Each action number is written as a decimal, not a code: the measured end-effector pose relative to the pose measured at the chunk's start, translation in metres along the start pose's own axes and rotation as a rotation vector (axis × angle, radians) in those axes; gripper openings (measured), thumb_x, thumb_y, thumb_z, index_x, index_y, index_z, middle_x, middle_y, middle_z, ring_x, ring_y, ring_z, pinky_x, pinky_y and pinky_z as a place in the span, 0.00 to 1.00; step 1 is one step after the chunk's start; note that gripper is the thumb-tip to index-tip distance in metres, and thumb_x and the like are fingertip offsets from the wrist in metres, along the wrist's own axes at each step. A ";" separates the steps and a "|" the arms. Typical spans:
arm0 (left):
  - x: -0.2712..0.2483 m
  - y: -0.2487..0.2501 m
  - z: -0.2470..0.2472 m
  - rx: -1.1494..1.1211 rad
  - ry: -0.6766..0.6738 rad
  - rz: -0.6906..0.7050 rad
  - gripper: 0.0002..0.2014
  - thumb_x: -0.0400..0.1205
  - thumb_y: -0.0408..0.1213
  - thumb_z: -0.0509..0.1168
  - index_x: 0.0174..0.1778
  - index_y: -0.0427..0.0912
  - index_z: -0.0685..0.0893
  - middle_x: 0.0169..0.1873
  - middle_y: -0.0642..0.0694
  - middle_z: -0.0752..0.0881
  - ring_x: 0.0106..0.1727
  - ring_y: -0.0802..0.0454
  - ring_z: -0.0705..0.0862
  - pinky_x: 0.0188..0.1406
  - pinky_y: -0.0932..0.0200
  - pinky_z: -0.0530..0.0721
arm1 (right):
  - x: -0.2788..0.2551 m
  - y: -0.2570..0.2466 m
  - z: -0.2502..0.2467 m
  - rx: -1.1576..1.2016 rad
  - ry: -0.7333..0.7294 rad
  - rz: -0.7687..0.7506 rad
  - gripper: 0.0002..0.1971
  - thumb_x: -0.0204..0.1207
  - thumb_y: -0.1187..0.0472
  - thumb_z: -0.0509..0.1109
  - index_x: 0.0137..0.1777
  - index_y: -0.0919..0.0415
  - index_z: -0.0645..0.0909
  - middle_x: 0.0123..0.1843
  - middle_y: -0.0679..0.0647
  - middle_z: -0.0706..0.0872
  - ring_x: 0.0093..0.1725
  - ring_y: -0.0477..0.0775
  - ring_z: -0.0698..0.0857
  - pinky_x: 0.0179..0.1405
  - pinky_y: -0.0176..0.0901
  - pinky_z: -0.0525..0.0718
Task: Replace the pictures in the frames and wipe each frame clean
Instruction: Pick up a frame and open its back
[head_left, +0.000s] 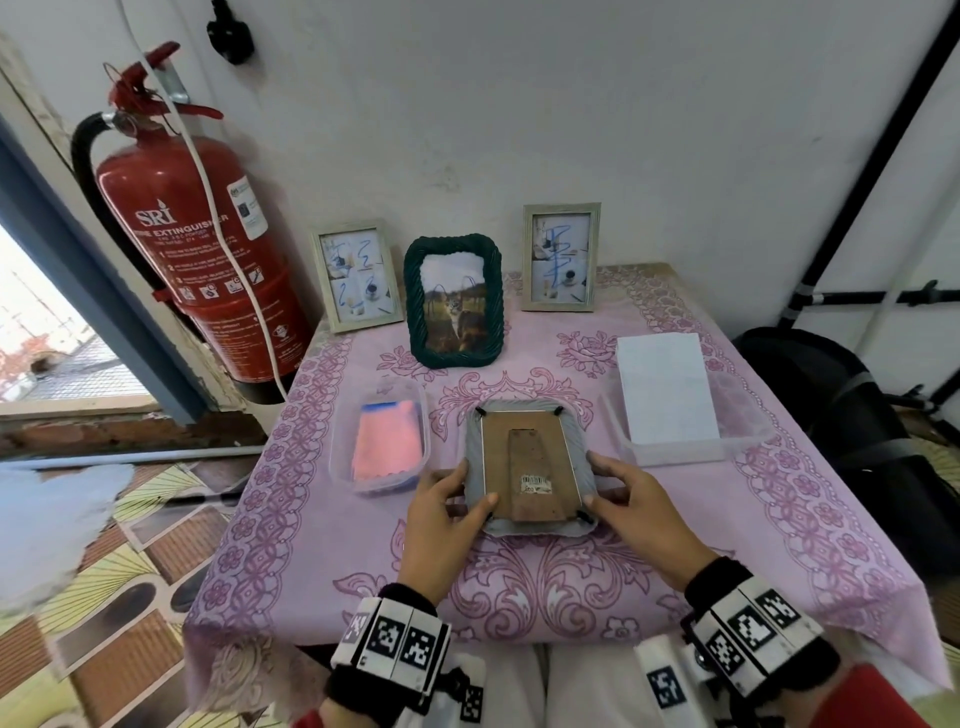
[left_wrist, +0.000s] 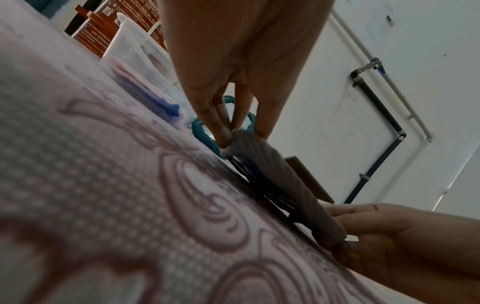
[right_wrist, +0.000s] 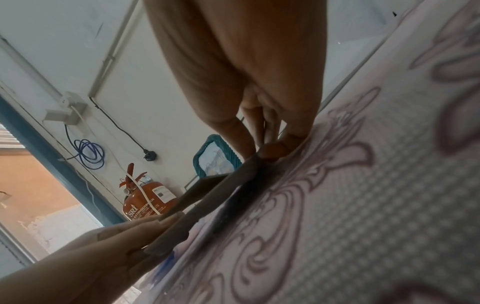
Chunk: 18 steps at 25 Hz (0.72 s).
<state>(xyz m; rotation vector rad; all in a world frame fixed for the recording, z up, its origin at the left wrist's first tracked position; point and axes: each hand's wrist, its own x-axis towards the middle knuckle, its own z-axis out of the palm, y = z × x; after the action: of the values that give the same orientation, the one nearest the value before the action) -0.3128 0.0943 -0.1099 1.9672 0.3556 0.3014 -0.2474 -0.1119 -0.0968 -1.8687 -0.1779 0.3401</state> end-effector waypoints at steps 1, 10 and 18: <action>-0.001 -0.003 0.000 0.021 -0.011 -0.002 0.29 0.76 0.37 0.73 0.72 0.36 0.74 0.54 0.48 0.77 0.55 0.51 0.83 0.54 0.67 0.82 | 0.000 0.002 0.000 0.003 -0.004 0.002 0.27 0.76 0.69 0.70 0.75 0.62 0.70 0.68 0.57 0.80 0.62 0.54 0.83 0.67 0.52 0.81; 0.000 -0.015 -0.004 -0.033 -0.034 -0.027 0.32 0.69 0.35 0.78 0.69 0.35 0.77 0.57 0.45 0.81 0.56 0.56 0.84 0.49 0.81 0.79 | 0.005 0.004 -0.004 -0.194 -0.011 -0.042 0.34 0.62 0.64 0.82 0.70 0.56 0.75 0.57 0.56 0.82 0.44 0.42 0.83 0.40 0.25 0.81; 0.002 -0.017 -0.005 0.013 -0.049 -0.012 0.28 0.74 0.34 0.74 0.70 0.36 0.77 0.60 0.44 0.81 0.61 0.51 0.81 0.68 0.52 0.79 | 0.006 0.003 -0.002 -0.167 0.019 -0.034 0.30 0.66 0.68 0.79 0.69 0.59 0.76 0.59 0.60 0.82 0.46 0.47 0.84 0.46 0.29 0.82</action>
<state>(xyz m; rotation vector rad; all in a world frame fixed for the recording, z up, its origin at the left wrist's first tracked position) -0.3146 0.1063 -0.1234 1.9811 0.3379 0.2431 -0.2409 -0.1127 -0.0996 -2.0309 -0.2309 0.2909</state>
